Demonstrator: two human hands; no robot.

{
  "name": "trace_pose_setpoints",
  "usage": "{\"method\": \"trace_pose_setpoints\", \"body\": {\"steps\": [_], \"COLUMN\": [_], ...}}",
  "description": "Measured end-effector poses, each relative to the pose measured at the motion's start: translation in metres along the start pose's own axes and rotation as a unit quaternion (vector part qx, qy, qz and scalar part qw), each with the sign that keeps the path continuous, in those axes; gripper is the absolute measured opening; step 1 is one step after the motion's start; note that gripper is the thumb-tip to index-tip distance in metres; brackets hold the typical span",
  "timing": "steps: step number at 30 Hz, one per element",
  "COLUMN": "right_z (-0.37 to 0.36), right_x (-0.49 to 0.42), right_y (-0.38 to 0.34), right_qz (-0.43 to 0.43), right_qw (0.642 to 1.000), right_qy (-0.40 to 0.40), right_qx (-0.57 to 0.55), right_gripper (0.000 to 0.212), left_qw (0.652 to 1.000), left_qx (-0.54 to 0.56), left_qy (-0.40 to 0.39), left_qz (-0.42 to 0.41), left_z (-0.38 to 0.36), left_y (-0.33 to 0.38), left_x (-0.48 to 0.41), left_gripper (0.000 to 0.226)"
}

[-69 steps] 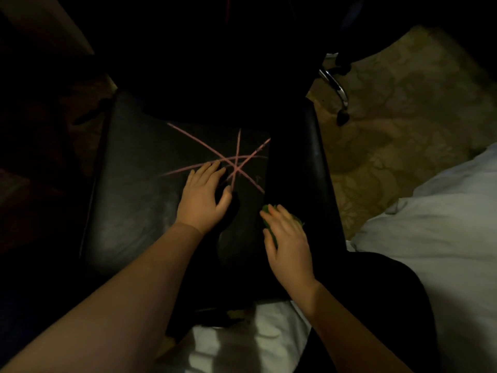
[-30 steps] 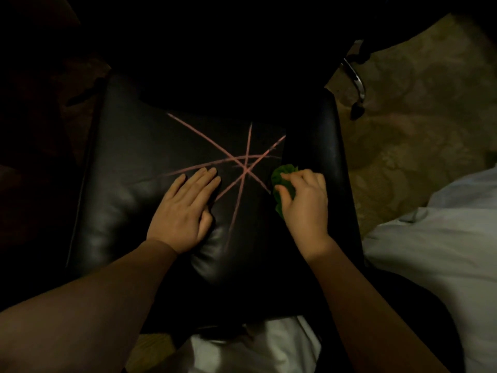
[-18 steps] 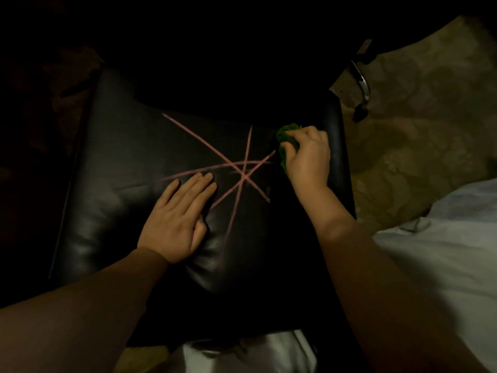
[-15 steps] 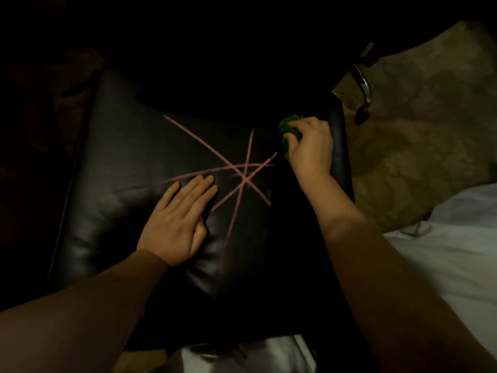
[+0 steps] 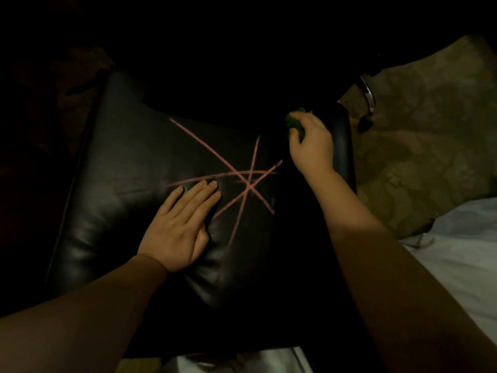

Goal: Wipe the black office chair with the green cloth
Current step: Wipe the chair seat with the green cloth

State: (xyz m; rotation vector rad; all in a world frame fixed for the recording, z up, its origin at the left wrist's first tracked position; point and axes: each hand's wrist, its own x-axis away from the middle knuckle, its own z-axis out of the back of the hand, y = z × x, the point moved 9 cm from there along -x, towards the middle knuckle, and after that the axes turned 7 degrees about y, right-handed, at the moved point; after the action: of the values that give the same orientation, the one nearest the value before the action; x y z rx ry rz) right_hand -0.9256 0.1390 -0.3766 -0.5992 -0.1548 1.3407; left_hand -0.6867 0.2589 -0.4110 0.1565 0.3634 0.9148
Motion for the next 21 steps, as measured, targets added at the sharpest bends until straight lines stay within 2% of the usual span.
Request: {"method": "trace_pose_setpoints", "body": {"steps": [12,21], "right_z": [0.011,0.026], "right_x": [0.049,0.142], "right_y": [-0.009,-0.021], "right_qz": [-0.015,-0.026], "right_qw": [1.000,0.999], "right_qy": [-0.025,-0.044], "right_qx": [0.002,-0.017], "right_gripper": [0.033,0.034], "left_qw": [1.000,1.000], "left_qx": [0.002,0.004], "left_qy": [0.007,-0.003], "left_qz": [-0.002,0.004], "left_z": [0.001,0.001], "left_y": [-0.001,0.001], "left_x": [0.000,0.000], "left_gripper": [0.061,0.062]}}
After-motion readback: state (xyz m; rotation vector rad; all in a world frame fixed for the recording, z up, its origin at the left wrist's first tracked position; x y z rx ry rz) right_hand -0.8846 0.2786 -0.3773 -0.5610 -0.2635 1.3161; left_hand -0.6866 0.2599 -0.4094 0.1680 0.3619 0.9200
